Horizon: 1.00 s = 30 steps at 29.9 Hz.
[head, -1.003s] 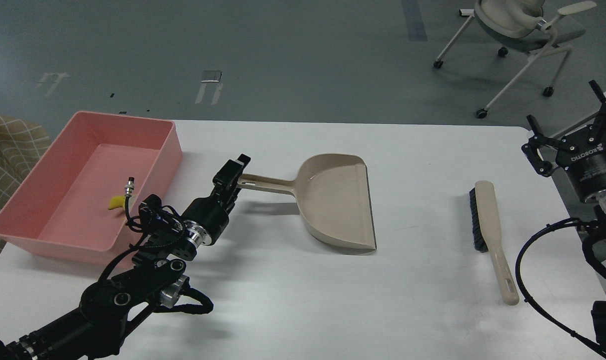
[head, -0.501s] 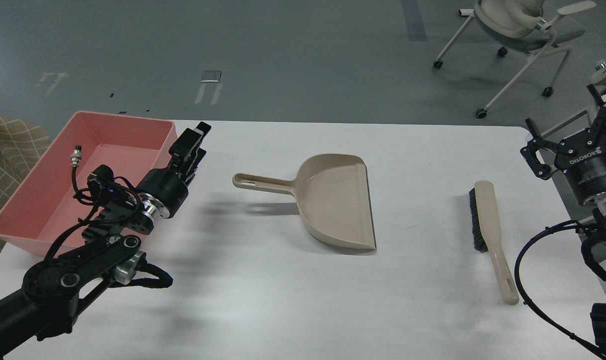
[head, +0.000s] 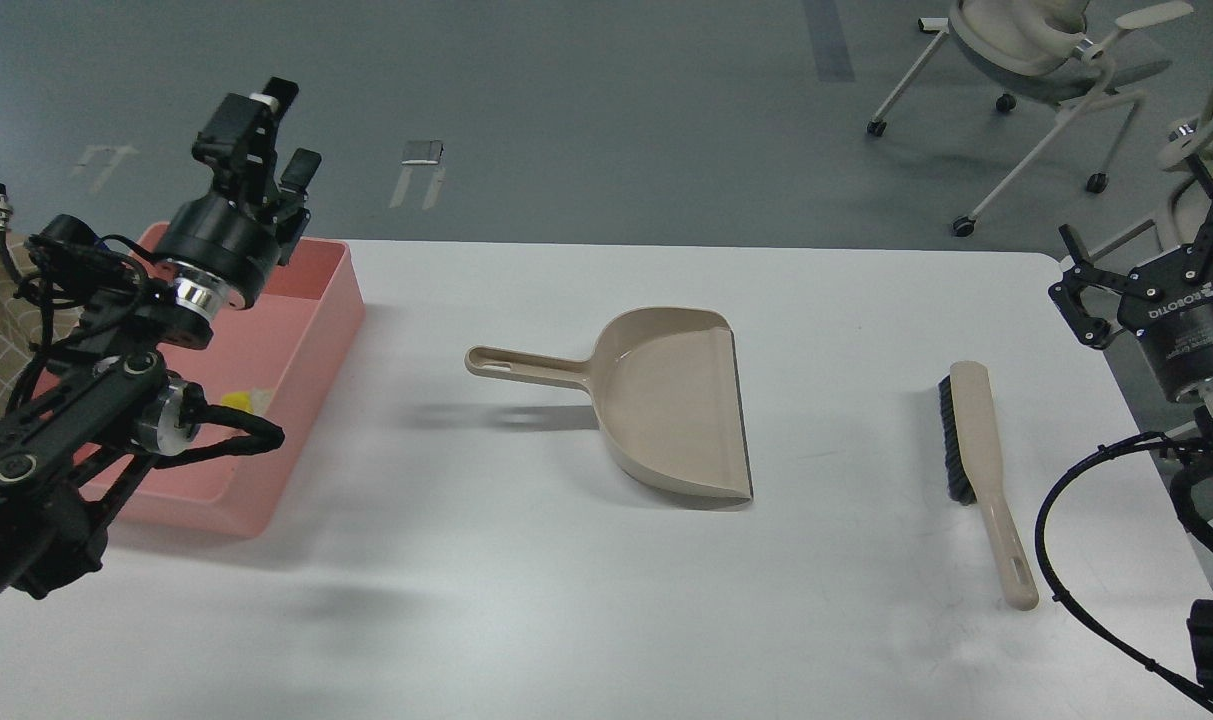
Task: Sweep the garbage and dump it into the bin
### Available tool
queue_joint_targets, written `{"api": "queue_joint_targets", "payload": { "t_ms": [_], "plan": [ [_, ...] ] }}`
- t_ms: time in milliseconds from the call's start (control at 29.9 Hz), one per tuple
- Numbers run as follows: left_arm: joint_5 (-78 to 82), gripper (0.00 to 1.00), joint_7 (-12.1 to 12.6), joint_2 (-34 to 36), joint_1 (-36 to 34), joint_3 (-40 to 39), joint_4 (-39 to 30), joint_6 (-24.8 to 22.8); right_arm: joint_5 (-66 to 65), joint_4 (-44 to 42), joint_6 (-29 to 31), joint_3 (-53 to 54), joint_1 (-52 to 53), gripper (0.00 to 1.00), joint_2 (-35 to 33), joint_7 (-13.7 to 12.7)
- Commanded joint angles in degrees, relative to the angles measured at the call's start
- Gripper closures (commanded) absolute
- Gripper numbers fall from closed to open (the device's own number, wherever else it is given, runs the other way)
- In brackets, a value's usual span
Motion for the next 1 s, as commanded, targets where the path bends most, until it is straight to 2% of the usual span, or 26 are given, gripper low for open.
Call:
{"api": "queue_joint_targets", "payload": {
  "t_ms": [0, 67, 134, 234, 334, 501, 635, 969],
  "plan": [
    [-4.16, 0.13, 0.12, -0.02, -1.97, -2.06, 2.19, -3.4, -0.01, -0.28, 0.0, -0.35, 0.75, 0.0, 0.34, 0.01],
    [-8.47, 0.06, 1.25, -0.02, -3.39, -3.46, 4.65, -6.48, -0.09, -0.8, 0.0, -0.88, 1.89, 0.0, 0.43, 0.01],
    [-16.97, 0.03, 6.42, -0.63, -5.31, -6.01, 11.04, -12.52, -0.09, -3.86, 0.0, -1.41, 5.31, 0.0, 0.78, 0.01],
    [-22.97, 0.02, 9.95, -2.99, -8.91, -6.28, 17.9, -17.8, -0.09, -8.17, 0.0, -2.2, 10.05, 0.0, 1.05, 0.01],
    [-24.92, 0.02, 10.58, -5.81, -12.52, -6.46, 23.36, -20.46, -0.09, -12.74, 0.0, -4.04, 15.41, 0.0, 1.4, 0.01],
    [-27.46, 0.02, 10.84, -8.18, -13.58, -7.33, 27.33, -23.62, -0.09, -16.97, 0.0, -6.33, 20.08, 0.0, 2.71, 0.01],
    [-31.16, 0.02, 11.37, -9.51, -13.59, -7.6, 27.51, -25.21, -0.09, -18.65, 0.0, -6.33, 21.41, 0.0, 5.08, 0.09],
    [-31.25, 0.02, 11.37, -11.44, -13.94, -7.95, 26.72, -24.42, -0.01, -18.65, 0.0, -6.16, 21.5, 0.0, 6.15, 0.53]
  ]
}}
